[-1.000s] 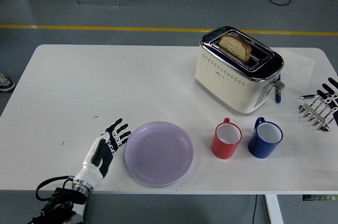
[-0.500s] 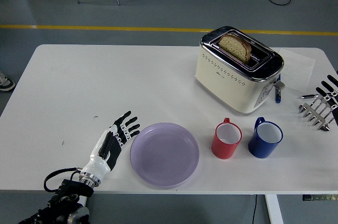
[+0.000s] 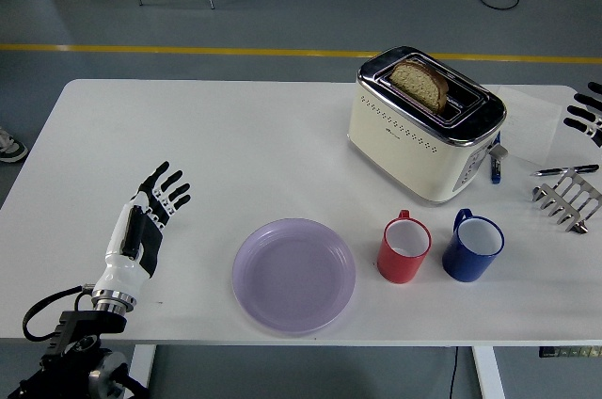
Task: Push plate across desktop,pick up the break from the machine,place the break in the plate
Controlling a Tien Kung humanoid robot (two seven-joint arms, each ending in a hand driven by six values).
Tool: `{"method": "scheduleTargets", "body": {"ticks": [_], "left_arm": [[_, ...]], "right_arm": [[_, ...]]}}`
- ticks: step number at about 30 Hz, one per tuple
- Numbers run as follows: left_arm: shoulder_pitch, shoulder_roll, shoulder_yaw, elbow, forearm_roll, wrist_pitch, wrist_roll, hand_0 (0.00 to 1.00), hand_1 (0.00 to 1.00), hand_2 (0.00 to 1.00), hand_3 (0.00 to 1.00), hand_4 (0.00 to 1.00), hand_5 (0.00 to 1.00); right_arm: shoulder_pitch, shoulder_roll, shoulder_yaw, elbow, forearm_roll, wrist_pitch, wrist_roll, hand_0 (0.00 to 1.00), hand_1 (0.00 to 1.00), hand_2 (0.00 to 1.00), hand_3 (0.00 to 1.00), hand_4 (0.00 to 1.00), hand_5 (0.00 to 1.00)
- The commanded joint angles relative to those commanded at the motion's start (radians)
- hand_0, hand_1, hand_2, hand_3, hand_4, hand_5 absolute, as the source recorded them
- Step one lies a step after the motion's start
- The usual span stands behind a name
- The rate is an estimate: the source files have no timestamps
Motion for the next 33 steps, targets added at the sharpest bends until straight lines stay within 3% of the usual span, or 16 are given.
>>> {"method": "scheduleTargets", "body": {"ticks": [1, 2, 7, 8, 9, 12, 13, 14, 17, 22, 25, 31, 33], "left_arm": [[0.004, 0.002, -0.014, -0.003, 0.001, 0.001, 0.002, 0.785, 0.818, 0.888, 0.931, 0.502, 0.998], [0.012, 0.007, -0.036, -0.009, 0.003, 0.005, 0.004, 0.784, 0.82, 0.897, 0.935, 0.506, 0.998], [0.031, 0.009, -0.102, -0.02, 0.015, 0.013, 0.015, 0.784, 0.82, 0.897, 0.935, 0.506, 0.998], [0.03, 0.008, -0.111, -0.017, 0.007, 0.012, 0.017, 0.787, 0.82, 0.899, 0.936, 0.508, 0.998], [0.028, 0.006, -0.118, -0.015, 0.003, 0.011, 0.021, 0.787, 0.82, 0.899, 0.936, 0.508, 0.998], [0.027, 0.005, -0.122, -0.014, 0.001, 0.011, 0.024, 0.787, 0.82, 0.899, 0.936, 0.508, 0.998], [0.026, 0.001, -0.119, -0.017, 0.003, 0.014, 0.022, 0.787, 0.82, 0.899, 0.936, 0.508, 0.998], [0.026, -0.001, -0.116, -0.02, 0.005, 0.016, 0.02, 0.785, 0.818, 0.898, 0.934, 0.506, 0.998], [0.025, -0.005, -0.112, -0.024, 0.01, 0.018, 0.016, 0.785, 0.818, 0.898, 0.934, 0.506, 0.998], [0.013, -0.004, -0.096, -0.023, 0.014, 0.024, 0.01, 0.785, 0.815, 0.896, 0.926, 0.514, 0.998], [0.007, -0.007, -0.089, -0.022, 0.019, 0.028, 0.001, 0.785, 0.815, 0.896, 0.926, 0.514, 0.998], [0.008, -0.022, -0.059, -0.012, 0.02, 0.029, 0.0, 0.783, 0.81, 0.891, 0.918, 0.51, 0.998], [0.006, -0.021, -0.053, -0.011, 0.018, 0.03, 0.0, 0.782, 0.809, 0.89, 0.917, 0.511, 0.998]], "right_arm": [[0.011, -0.009, -0.009, 0.002, -0.043, -0.003, 0.002, 0.701, 0.651, 0.669, 0.683, 0.491, 0.549], [0.038, -0.026, -0.03, 0.003, -0.087, -0.021, 0.001, 0.822, 0.774, 0.819, 0.804, 0.692, 0.418], [0.163, -0.071, -0.13, -0.026, -0.295, -0.089, -0.037, 0.822, 0.774, 0.819, 0.804, 0.692, 0.418], [0.188, -0.078, -0.155, -0.043, -0.334, -0.103, -0.058, 0.891, 0.839, 0.91, 0.897, 0.769, 0.348], [0.232, -0.083, -0.197, -0.065, -0.38, -0.113, -0.084, 0.891, 0.839, 0.91, 0.897, 0.769, 0.348], [0.305, -0.086, -0.249, -0.082, -0.503, -0.117, -0.1, 0.891, 0.839, 0.91, 0.897, 0.769, 0.348], [0.329, -0.076, -0.273, -0.105, -0.549, -0.126, -0.109, 0.891, 0.839, 0.91, 0.897, 0.769, 0.348], [0.374, -0.067, -0.317, -0.14, -0.594, -0.13, -0.117, 0.937, 0.874, 0.931, 0.966, 0.922, 0.35], [0.469, -0.05, -0.391, -0.192, -0.718, -0.129, -0.128, 0.937, 0.874, 0.931, 0.966, 0.922, 0.35], [0.601, 0.019, -0.504, -0.304, -0.894, -0.097, -0.201, 0.986, 0.914, 0.969, 0.998, 0.898, 0.328], [0.642, 0.05, -0.557, -0.362, -0.884, -0.063, -0.23, 0.986, 0.914, 0.969, 0.998, 0.898, 0.328], [0.699, 0.107, -0.622, -0.43, -0.857, -0.056, -0.241, 0.978, 0.902, 0.946, 0.986, 0.915, 0.352], [0.715, 0.118, -0.632, -0.447, -0.849, -0.053, -0.238, 0.961, 0.866, 0.89, 0.952, 0.911, 0.367]]}}
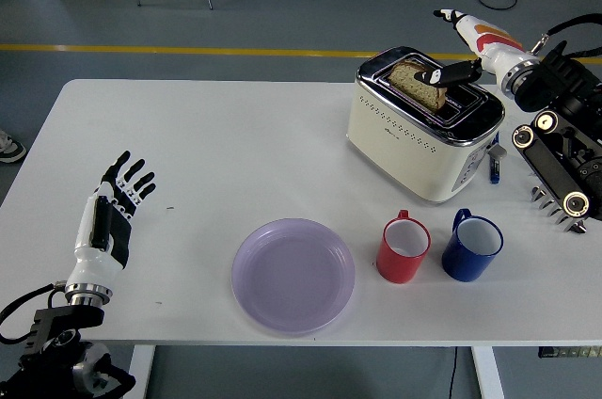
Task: Push plate across desktop,pick up the break from the machine,place the break in the plate
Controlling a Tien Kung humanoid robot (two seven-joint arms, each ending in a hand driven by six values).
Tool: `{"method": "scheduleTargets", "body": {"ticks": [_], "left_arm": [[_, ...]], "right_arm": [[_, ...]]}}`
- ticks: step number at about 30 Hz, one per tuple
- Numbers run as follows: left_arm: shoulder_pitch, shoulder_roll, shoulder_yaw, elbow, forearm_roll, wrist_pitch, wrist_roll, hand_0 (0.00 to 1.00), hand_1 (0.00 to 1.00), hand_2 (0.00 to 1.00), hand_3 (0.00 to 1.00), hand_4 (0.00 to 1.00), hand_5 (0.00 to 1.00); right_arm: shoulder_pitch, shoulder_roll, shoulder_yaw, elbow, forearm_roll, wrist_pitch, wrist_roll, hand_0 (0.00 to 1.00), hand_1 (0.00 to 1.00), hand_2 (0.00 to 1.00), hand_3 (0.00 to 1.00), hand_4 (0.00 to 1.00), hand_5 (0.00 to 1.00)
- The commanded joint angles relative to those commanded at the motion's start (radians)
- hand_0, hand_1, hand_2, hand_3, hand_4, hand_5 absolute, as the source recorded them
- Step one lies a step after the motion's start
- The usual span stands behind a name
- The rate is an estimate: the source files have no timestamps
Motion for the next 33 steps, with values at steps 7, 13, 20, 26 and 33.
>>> {"method": "scheduleTargets", "body": {"ticks": [7, 13, 20, 26, 33], "left_arm": [[-0.007, 0.008, 0.005, 0.002, -0.002, 0.003, -0.001, 0.781, 0.806, 0.888, 0.912, 0.51, 0.998], [-0.014, 0.009, -0.004, 0.001, -0.002, 0.007, -0.002, 0.779, 0.803, 0.885, 0.911, 0.505, 0.998], [-0.015, 0.009, 0.004, 0.013, -0.002, 0.007, 0.003, 0.775, 0.801, 0.88, 0.905, 0.5, 0.983], [-0.003, 0.005, 0.009, 0.022, -0.001, 0.008, 0.001, 0.774, 0.799, 0.879, 0.902, 0.495, 0.968], [-0.011, 0.01, 0.021, 0.024, -0.002, 0.008, 0.0, 0.773, 0.798, 0.878, 0.899, 0.492, 0.964]], "right_arm": [[0.046, 0.034, -0.026, -0.056, 0.023, 0.003, 0.001, 0.917, 0.83, 0.834, 0.903, 0.906, 0.379], [0.101, 0.071, -0.064, -0.135, 0.025, 0.032, 0.001, 0.875, 0.796, 0.78, 0.877, 0.895, 0.384], [0.131, 0.088, -0.109, -0.241, 0.022, 0.037, 0.0, 0.814, 0.758, 0.729, 0.836, 0.882, 0.386], [0.143, 0.093, -0.156, -0.307, 0.028, 0.013, 0.002, 0.797, 0.724, 0.676, 0.801, 0.873, 0.393], [0.167, 0.111, -0.19, -0.365, 0.029, -0.013, 0.0, 0.768, 0.7, 0.65, 0.786, 0.868, 0.395]]}}
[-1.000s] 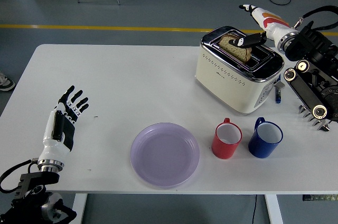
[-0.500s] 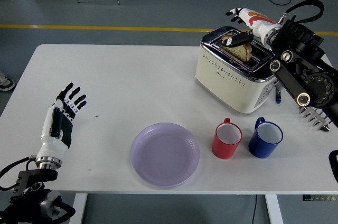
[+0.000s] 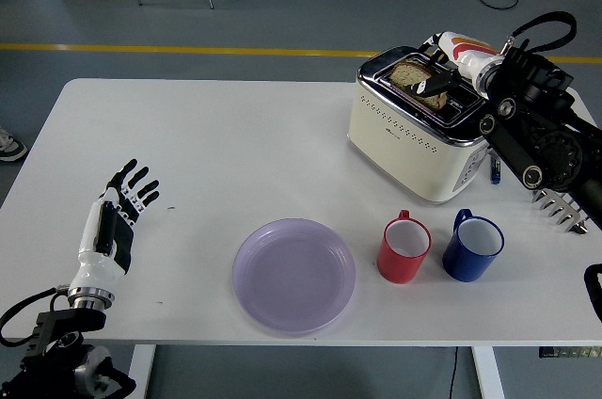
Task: Push plate across desktop,pick up the break from the machine,place the break in the plate
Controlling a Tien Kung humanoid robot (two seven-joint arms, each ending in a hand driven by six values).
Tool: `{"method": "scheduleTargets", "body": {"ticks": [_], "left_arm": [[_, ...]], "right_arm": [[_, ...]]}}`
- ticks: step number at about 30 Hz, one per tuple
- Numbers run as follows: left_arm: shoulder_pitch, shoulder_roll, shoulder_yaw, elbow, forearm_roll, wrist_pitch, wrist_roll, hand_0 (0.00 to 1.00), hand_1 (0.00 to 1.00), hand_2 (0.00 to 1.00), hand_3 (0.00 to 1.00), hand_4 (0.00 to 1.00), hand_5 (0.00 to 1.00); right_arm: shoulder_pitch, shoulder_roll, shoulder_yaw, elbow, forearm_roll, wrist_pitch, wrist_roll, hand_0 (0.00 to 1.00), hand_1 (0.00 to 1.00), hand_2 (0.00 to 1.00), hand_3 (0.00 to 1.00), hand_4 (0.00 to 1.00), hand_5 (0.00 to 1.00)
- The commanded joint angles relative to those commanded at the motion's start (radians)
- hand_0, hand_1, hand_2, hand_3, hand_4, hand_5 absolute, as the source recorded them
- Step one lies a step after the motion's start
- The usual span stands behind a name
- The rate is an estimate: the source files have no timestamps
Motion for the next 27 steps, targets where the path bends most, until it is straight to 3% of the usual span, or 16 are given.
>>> {"method": "scheduleTargets", "body": {"ticks": [2, 7, 8, 19, 20, 27], "left_arm": [[-0.002, 0.001, 0.004, 0.001, -0.001, 0.001, -0.001, 0.772, 0.796, 0.877, 0.899, 0.488, 0.953], [0.004, -0.004, 0.008, 0.006, -0.002, 0.002, -0.002, 0.772, 0.796, 0.877, 0.899, 0.488, 0.953], [0.005, -0.005, 0.008, 0.006, -0.001, 0.002, -0.002, 0.769, 0.795, 0.875, 0.897, 0.477, 0.923], [0.0, -0.011, 0.009, 0.01, 0.009, 0.001, -0.002, 0.769, 0.794, 0.874, 0.894, 0.475, 0.917], [0.001, -0.012, 0.007, 0.01, 0.009, 0.001, -0.002, 0.769, 0.794, 0.874, 0.889, 0.469, 0.908], [0.007, -0.014, -0.005, 0.011, 0.013, 0.004, 0.004, 0.77, 0.794, 0.874, 0.889, 0.463, 0.9]], "right_arm": [[0.0, 0.001, -0.005, -0.004, 0.002, -0.006, 0.001, 0.714, 0.655, 0.601, 0.754, 0.853, 0.396], [0.004, 0.013, -0.025, -0.016, 0.009, -0.02, -0.001, 0.714, 0.655, 0.601, 0.754, 0.853, 0.396], [0.006, 0.015, -0.03, -0.02, 0.011, -0.021, -0.003, 0.608, 0.602, 0.556, 0.72, 0.834, 0.393], [0.024, 0.047, -0.074, -0.061, 0.05, -0.071, -0.025, 0.557, 0.585, 0.544, 0.701, 0.815, 0.385], [0.024, 0.048, -0.079, -0.061, 0.056, -0.076, -0.023, 0.454, 0.514, 0.488, 0.625, 0.738, 0.328], [0.029, 0.064, -0.118, -0.074, 0.07, -0.07, -0.033, 0.443, 0.503, 0.48, 0.613, 0.699, 0.319]]}}
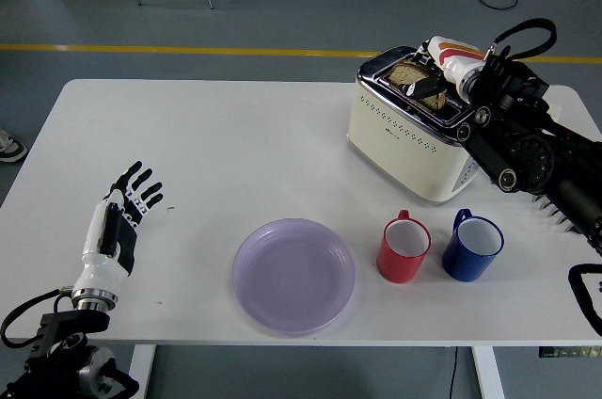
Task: Push plate across desktop,pick up the break from the machine,place the break in the plate
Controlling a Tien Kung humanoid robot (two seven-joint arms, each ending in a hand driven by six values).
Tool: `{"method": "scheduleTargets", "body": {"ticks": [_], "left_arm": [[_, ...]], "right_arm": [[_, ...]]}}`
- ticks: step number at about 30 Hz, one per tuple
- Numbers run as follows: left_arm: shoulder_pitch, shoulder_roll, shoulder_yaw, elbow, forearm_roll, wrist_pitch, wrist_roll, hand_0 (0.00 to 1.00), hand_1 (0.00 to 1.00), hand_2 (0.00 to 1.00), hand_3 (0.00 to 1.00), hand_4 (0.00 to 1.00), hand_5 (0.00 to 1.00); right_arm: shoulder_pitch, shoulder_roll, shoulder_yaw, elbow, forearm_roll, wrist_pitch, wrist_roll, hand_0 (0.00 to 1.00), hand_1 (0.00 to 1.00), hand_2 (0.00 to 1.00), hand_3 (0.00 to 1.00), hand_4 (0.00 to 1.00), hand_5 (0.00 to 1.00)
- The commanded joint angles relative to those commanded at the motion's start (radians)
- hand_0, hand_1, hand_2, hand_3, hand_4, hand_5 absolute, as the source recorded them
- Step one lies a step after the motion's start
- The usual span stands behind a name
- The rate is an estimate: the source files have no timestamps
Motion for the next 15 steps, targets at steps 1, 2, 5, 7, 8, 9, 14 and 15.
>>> {"method": "scheduleTargets", "body": {"ticks": [1, 2, 5, 7, 8, 9, 14, 15], "left_arm": [[0.0, 0.001, 0.0, 0.0, 0.0, 0.0, 0.001, 0.77, 0.794, 0.874, 0.889, 0.463, 0.9], [0.0, 0.001, 0.0, 0.0, 0.001, 0.001, 0.002, 0.77, 0.794, 0.874, 0.889, 0.463, 0.9], [0.0, -0.001, 0.0, 0.0, 0.001, 0.002, 0.002, 0.771, 0.795, 0.875, 0.889, 0.461, 0.898], [0.0, -0.002, 0.0, 0.0, 0.001, 0.002, 0.002, 0.771, 0.795, 0.875, 0.889, 0.461, 0.898], [0.0, -0.002, 0.001, -0.001, 0.001, 0.002, 0.002, 0.771, 0.795, 0.875, 0.889, 0.461, 0.898], [0.0, -0.002, 0.001, -0.002, 0.001, 0.002, 0.002, 0.771, 0.795, 0.875, 0.889, 0.461, 0.898], [-0.001, -0.002, 0.002, -0.002, 0.001, 0.003, 0.001, 0.774, 0.795, 0.878, 0.889, 0.462, 0.898], [-0.001, -0.001, 0.002, -0.003, 0.001, 0.003, 0.001, 0.774, 0.795, 0.878, 0.889, 0.462, 0.898]], "right_arm": [[0.001, 0.002, -0.003, -0.003, 0.001, 0.0, -0.001, 0.443, 0.503, 0.48, 0.613, 0.699, 0.319], [0.002, 0.005, -0.008, -0.006, 0.001, -0.002, -0.003, 0.443, 0.503, 0.48, 0.613, 0.699, 0.319], [0.004, 0.009, -0.02, -0.013, 0.007, -0.013, -0.01, 0.41, 0.481, 0.467, 0.578, 0.633, 0.289], [0.006, 0.012, -0.03, -0.017, 0.012, -0.023, -0.017, 0.41, 0.481, 0.467, 0.578, 0.633, 0.289], [0.007, 0.014, -0.036, -0.02, 0.013, -0.032, -0.024, 0.41, 0.481, 0.467, 0.578, 0.633, 0.289], [0.007, 0.016, -0.04, -0.024, 0.016, -0.04, -0.026, 0.41, 0.481, 0.467, 0.578, 0.633, 0.289], [0.009, 0.021, -0.058, -0.03, 0.026, -0.072, -0.031, 0.315, 0.402, 0.444, 0.504, 0.523, 0.223], [0.01, 0.02, -0.061, -0.031, 0.027, -0.074, -0.031, 0.315, 0.402, 0.444, 0.504, 0.523, 0.223]]}}
